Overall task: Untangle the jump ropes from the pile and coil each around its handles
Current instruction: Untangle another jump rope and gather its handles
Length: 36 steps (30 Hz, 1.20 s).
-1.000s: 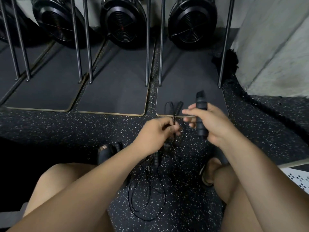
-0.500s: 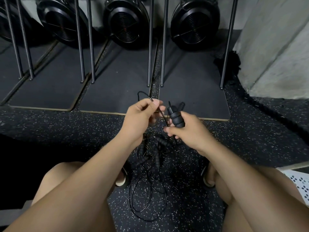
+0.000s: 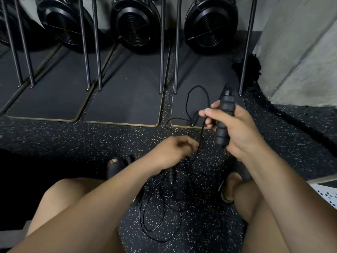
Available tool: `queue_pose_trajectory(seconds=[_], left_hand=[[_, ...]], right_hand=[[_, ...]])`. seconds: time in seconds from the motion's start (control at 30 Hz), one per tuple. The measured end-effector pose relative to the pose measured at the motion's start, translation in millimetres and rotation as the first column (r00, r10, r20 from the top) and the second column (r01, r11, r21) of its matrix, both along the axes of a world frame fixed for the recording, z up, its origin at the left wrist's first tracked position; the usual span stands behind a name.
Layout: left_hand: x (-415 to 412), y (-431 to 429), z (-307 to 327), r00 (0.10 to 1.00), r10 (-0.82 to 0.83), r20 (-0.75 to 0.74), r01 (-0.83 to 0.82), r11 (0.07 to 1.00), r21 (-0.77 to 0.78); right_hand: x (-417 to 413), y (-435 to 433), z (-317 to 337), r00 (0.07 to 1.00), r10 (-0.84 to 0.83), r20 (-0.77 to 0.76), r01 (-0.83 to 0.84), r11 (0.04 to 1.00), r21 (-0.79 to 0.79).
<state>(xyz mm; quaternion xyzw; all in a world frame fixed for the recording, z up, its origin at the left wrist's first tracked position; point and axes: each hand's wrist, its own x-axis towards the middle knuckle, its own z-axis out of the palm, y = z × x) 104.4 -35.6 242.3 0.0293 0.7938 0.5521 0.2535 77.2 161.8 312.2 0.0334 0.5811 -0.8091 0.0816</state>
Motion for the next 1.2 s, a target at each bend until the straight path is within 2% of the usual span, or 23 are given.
queue_pose_trajectory(seconds=[0.13,0.27,0.33,0.47,0.6,0.8,1.0,1.1,1.2], left_hand=[[8,12,-16,0.993,-0.082,-0.081,0.082,0.997,-0.007],[9,16,-14,0.961,-0.139,-0.239,0.116,0.987,-0.109],[8,13,-7,0.955,-0.129,-0.268,0.099,0.987,-0.124],[3,3,6,0.947,0.008,-0.320,-0.031,0.997,-0.068],[-4,-7,20,0.949,0.173,-0.263,-0.142,0.981,0.134],[-10,-19,43,0.909,0.377,-0.179,-0.285,0.873,0.395],[-14,-31,47,0.881,0.468,-0.074,-0.368,0.773,0.516],[-19,-35,45,0.846,0.531,-0.042,-0.434,0.734,0.523],[-24,-38,41,0.781,0.624,-0.028,-0.536,0.692,0.484]], right_hand=[[-5,6,-3,0.999,-0.046,0.029,0.048,0.996,-0.075],[-7,5,-7,0.998,-0.032,0.047,0.035,0.997,-0.072],[-9,4,-11,0.996,-0.034,0.077,0.034,0.999,0.003],[-9,2,-26,0.987,-0.012,0.163,-0.035,0.957,0.287],[-4,-5,-35,0.978,0.094,0.187,-0.163,0.902,0.399],[0,-24,-51,0.943,0.289,0.164,-0.331,0.780,0.531],[1,-34,-63,0.941,0.314,0.130,-0.314,0.659,0.684],[1,-39,-67,0.951,0.294,0.098,-0.260,0.584,0.769],[4,-40,-63,0.947,0.312,0.073,-0.257,0.602,0.756]])
